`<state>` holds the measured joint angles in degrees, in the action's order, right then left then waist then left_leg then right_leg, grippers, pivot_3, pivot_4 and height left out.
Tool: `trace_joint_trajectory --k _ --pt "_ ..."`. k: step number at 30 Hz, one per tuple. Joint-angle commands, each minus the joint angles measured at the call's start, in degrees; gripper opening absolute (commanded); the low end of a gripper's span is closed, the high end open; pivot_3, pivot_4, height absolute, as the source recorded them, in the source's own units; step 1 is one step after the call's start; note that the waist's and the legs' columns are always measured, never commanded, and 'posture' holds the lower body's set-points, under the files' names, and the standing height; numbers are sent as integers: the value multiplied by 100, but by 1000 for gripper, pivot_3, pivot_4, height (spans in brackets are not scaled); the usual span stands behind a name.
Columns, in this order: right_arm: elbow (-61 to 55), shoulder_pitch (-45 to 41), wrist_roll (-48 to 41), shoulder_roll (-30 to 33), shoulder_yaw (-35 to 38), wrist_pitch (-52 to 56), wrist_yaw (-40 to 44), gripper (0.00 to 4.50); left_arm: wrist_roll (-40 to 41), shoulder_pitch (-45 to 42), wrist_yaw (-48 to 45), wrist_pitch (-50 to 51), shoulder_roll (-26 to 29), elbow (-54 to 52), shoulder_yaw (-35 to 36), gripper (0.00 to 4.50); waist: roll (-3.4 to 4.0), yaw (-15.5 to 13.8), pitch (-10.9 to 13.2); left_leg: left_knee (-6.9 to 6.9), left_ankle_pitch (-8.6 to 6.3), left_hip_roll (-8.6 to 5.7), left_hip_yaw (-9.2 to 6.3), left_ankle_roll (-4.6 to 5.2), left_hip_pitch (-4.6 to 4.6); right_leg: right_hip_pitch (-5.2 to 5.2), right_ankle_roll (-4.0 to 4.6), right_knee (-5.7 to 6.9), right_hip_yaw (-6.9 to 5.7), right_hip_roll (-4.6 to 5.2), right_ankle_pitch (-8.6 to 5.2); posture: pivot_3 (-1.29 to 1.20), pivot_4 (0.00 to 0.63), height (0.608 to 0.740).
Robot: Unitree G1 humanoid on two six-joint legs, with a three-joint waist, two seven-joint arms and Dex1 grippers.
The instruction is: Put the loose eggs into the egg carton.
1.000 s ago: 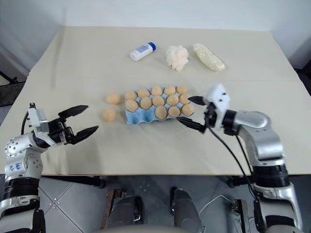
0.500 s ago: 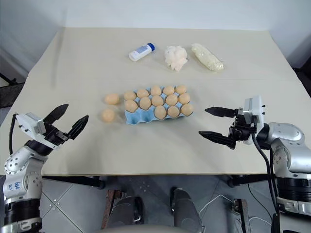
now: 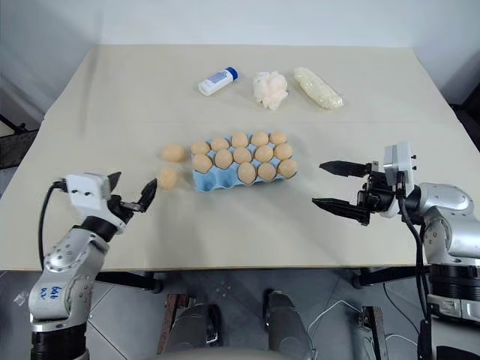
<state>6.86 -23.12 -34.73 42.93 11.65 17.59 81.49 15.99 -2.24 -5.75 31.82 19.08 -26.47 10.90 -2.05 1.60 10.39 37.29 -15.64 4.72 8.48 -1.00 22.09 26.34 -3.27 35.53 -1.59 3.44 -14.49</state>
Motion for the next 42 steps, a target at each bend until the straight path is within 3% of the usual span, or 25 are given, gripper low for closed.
trace_joint_trajectory --k 1,20,23,28,31,35,38,42 --pt "50 -162 -49 195 27 -22 265 4492 -172 -349 244 457 -93 -157 -243 4500 -1 -4 1 2 1 -1 0 1 0 0 0 1 0 0 0 0 150 740" --pt "-286 134 -131 97 128 22 -55 4492 -545 -1642 -50 354 -168 1751 -637 4500 -2 -12 1 4 1 -4 -1 4 3 2 -12 2 4 -1 8 0 150 740" --pt "-358 193 -138 73 131 26 -155 4500 -581 -1709 -148 256 -172 1935 -667 3933 -2 -5 1 7 1 -5 1 4 3 1 -12 1 6 0 9 0 150 740" --pt "-393 246 -141 83 154 15 -259 4500 -607 -1751 -210 169 -168 2007 -630 2378 -2 -6 1 5 1 -5 1 4 3 1 -13 2 5 0 9 0 150 740" --pt "-421 298 -140 100 156 11 -291 4500 -622 -1732 -319 -27 -126 2015 -630 1693 -2 -11 1 4 1 -5 1 4 3 1 -13 2 4 1 9 0 150 740" --pt "-440 332 -132 116 170 -8 -338 4500 -538 -1850 -745 -581 100 1974 -526 1603 -2 -5 1 5 1 -5 2 4 4 2 -13 1 5 1 9 0 150 740" --pt "-468 358 -136 118 188 -18 -379 4500 -66 -2324 -1769 -982 577 2241 -283 1603 -3 -9 2 10 3 -4 6 4 7 2 -11 3 -1 -2 9 0 150 740" --pt "-496 385 -135 82 186 -46 -422 4500 435 -2970 -2805 -1156 730 2872 -275 1603 -2 -13 2 13 5 -4 13 4 7 -1 -6 2 -10 2 10 0 150 740"
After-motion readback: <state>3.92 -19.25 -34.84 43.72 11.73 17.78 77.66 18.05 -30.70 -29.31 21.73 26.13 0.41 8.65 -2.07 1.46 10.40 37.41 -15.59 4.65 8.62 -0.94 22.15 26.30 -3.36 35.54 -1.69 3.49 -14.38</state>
